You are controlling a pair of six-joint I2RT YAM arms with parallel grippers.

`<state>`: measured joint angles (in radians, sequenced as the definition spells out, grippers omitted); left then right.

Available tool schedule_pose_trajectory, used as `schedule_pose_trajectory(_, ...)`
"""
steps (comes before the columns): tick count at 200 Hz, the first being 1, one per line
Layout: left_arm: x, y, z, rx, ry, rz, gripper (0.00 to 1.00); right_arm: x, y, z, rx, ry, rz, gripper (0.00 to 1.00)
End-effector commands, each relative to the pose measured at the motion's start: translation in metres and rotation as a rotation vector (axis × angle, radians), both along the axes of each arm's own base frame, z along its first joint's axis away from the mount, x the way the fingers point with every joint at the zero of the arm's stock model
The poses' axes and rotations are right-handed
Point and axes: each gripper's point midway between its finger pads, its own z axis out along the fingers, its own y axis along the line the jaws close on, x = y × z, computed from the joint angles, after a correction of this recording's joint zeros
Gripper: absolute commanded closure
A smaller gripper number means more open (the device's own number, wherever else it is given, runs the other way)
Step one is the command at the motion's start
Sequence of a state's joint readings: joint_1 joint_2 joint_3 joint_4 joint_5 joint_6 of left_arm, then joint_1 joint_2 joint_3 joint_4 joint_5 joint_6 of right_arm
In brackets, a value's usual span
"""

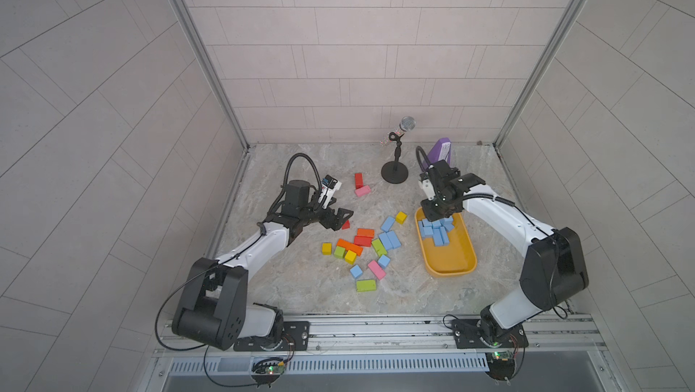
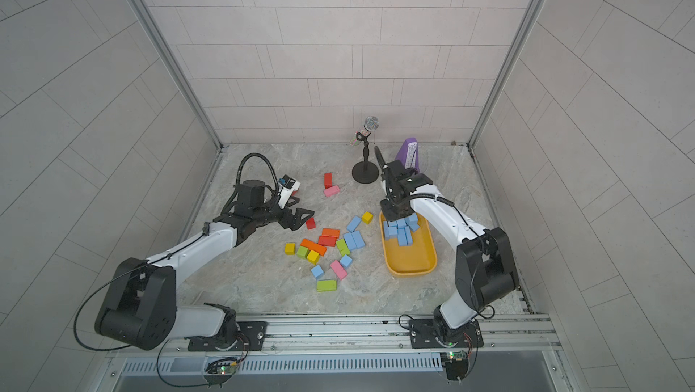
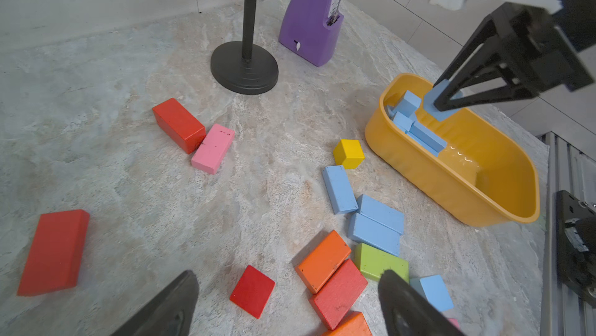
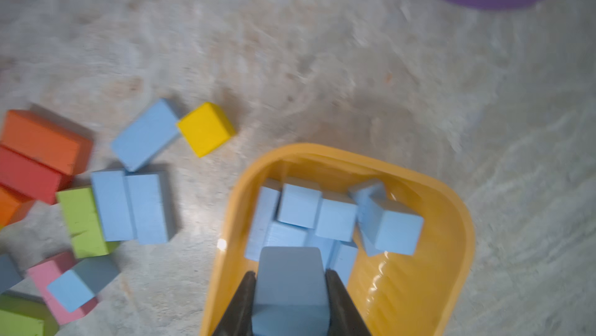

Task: Pick out the blue building blocks
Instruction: Place the building block in the storage box.

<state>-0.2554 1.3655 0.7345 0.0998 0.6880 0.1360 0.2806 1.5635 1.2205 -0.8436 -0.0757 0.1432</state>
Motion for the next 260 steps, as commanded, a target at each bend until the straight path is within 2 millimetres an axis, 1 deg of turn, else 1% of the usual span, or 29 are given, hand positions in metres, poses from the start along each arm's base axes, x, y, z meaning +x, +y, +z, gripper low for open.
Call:
schedule_pose_trajectory(1,-0.004,-0.002,-0.004,0.017,-0.009,-0.027,0.08,-0.017,-0.033,-0.010,-0.019,0.057,-0.098,0.83)
schedule_pose_trajectory(19,-0.003,0.000,-0.003,0.028,-0.017,-0.022,0.08,-0.018,-0.050,-0.017,-0.014,0.061,-0.156,0.83)
schedule_pose_trajectory(47,-0.003,0.000,-0.003,0.036,-0.020,-0.024,0.09,-0.016,-0.060,-0.026,-0.041,0.082,-0.188,0.82)
schedule_pose_trajectory(73,-0.004,0.000,-0.004,0.038,-0.017,-0.028,0.09,-0.016,-0.063,-0.031,-0.056,0.101,-0.193,0.81)
schedule_pose_trajectory(101,-0.004,-0.001,-0.004,0.035,-0.019,-0.034,0.08,-0.016,-0.061,-0.032,-0.049,0.110,-0.193,0.77)
schedule_pose_trajectory(136,-0.004,0.000,-0.005,0.037,-0.016,-0.035,0.08,-0.019,-0.062,-0.032,-0.057,0.120,-0.194,0.74)
schedule_pose_trajectory(152,-0.008,-0.004,-0.003,0.020,-0.014,-0.061,0.08,-0.020,-0.062,-0.033,-0.054,0.125,-0.197,0.71)
schedule_pose_trajectory(169,-0.014,-0.010,0.000,-0.019,-0.007,-0.099,0.09,-0.020,-0.061,-0.031,-0.048,0.119,-0.199,0.61)
schedule_pose_trajectory(179,-0.015,-0.012,0.002,-0.035,-0.008,-0.111,0.08,-0.020,-0.061,-0.030,-0.046,0.115,-0.199,0.59)
schedule_pose_trajectory(206,-0.016,-0.013,0.003,-0.042,-0.007,-0.116,0.08,-0.021,-0.059,-0.022,-0.034,0.094,-0.197,0.56)
schedule_pose_trajectory(225,-0.016,-0.016,0.002,-0.042,-0.005,-0.124,0.09,-0.020,-0.053,-0.014,0.013,0.048,-0.193,0.56)
schedule_pose_trajectory(244,-0.018,-0.027,0.004,-0.025,-0.026,-0.155,0.09,-0.018,-0.041,-0.004,0.093,-0.012,-0.179,0.55)
schedule_pose_trajectory(260,-0.021,-0.041,0.005,-0.007,-0.041,-0.195,0.09,-0.020,-0.033,0.003,0.149,-0.044,-0.169,0.55)
